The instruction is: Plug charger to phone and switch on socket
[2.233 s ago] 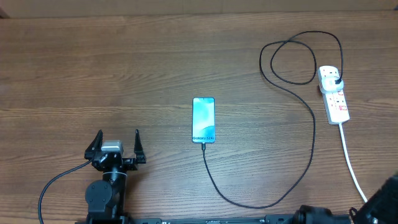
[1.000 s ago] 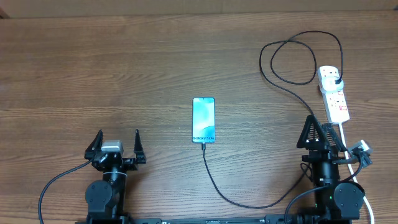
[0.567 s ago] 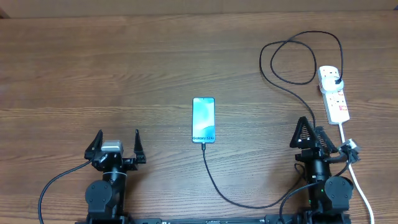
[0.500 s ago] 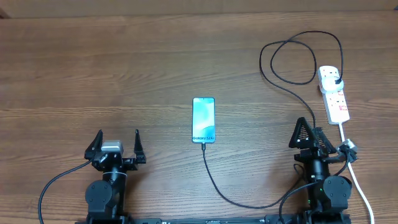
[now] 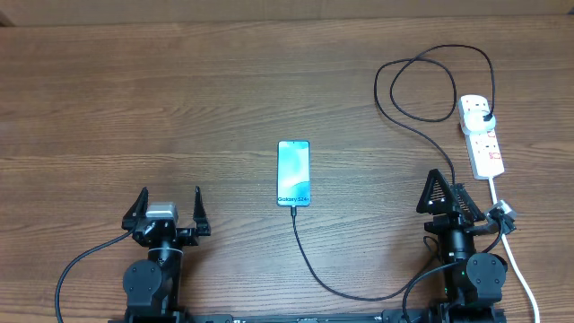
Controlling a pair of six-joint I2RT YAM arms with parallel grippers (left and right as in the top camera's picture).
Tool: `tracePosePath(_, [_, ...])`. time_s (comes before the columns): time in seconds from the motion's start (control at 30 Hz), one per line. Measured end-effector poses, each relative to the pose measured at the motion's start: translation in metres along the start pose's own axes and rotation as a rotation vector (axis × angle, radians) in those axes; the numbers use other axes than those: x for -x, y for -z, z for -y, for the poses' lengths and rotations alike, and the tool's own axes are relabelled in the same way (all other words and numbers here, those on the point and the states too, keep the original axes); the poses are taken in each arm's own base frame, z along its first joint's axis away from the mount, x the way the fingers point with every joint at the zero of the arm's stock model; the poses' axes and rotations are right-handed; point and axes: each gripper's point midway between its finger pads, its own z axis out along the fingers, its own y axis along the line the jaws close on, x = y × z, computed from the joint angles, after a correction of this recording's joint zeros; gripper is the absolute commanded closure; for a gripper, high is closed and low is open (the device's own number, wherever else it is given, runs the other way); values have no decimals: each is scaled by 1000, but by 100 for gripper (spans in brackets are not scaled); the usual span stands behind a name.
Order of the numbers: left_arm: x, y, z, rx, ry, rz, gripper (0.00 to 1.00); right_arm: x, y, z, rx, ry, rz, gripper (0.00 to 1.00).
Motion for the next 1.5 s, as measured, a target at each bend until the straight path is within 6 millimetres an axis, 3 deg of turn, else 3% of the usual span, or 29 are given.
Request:
tracePosePath(0.77, [0,0,0,0,0,0,0,1,0,0,1,10,3,0])
tracePosePath(1.17, [0,0,0,0,0,0,1,-13,1,-13,92,538,-54,0])
tracePosePath(1.5, [0,0,0,0,0,0,1,-14,1,-13,100,667,-51,0])
